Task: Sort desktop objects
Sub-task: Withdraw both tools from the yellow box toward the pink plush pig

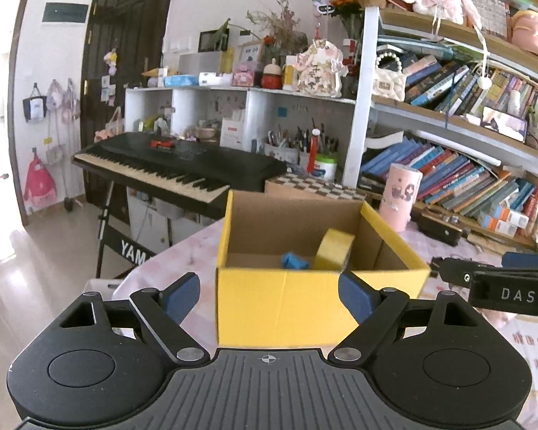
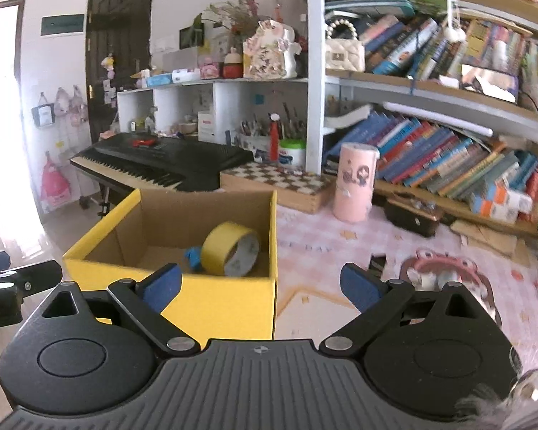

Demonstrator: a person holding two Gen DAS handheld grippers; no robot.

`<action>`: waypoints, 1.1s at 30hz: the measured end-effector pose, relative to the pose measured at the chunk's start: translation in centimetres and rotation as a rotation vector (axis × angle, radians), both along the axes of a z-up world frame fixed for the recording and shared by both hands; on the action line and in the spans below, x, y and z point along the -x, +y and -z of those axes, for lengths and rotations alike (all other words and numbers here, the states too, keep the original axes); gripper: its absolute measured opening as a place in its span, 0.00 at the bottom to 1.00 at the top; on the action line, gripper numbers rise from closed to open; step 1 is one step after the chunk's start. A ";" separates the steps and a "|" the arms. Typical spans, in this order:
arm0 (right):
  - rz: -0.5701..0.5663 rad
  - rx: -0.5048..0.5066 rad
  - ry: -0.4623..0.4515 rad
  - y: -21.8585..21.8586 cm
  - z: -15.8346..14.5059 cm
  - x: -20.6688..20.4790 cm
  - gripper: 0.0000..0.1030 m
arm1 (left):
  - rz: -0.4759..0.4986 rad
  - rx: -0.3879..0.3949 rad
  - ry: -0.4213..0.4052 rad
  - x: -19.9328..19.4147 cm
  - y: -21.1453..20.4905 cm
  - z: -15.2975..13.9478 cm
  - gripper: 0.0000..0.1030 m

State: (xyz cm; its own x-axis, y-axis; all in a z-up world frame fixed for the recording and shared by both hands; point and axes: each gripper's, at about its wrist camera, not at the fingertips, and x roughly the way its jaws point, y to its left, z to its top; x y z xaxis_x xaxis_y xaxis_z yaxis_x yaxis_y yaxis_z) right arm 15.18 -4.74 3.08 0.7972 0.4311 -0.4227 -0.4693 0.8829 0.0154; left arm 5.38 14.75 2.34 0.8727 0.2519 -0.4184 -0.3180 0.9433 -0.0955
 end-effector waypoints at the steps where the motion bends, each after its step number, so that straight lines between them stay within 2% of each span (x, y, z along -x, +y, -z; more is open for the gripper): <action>1: 0.004 0.001 0.006 -0.1 0.2 0.6 0.94 | 0.000 0.002 0.004 0.4 0.0 0.1 0.84; 18: 0.047 0.025 0.129 -1.6 3.7 9.5 0.90 | 0.054 0.019 0.093 6.8 -1.9 2.1 0.84; 33: 0.157 0.061 0.198 -3.2 4.9 13.2 0.90 | 0.149 0.056 0.170 8.3 -3.0 3.5 0.84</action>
State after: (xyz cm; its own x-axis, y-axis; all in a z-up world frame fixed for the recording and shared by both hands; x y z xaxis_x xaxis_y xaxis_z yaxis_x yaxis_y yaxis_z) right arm 2.02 -7.94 -1.87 0.7518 0.2769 -0.5984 -0.3191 0.9470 0.0373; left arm -2.95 11.74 -1.13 0.8145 0.0976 -0.5719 -0.1912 0.9758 -0.1058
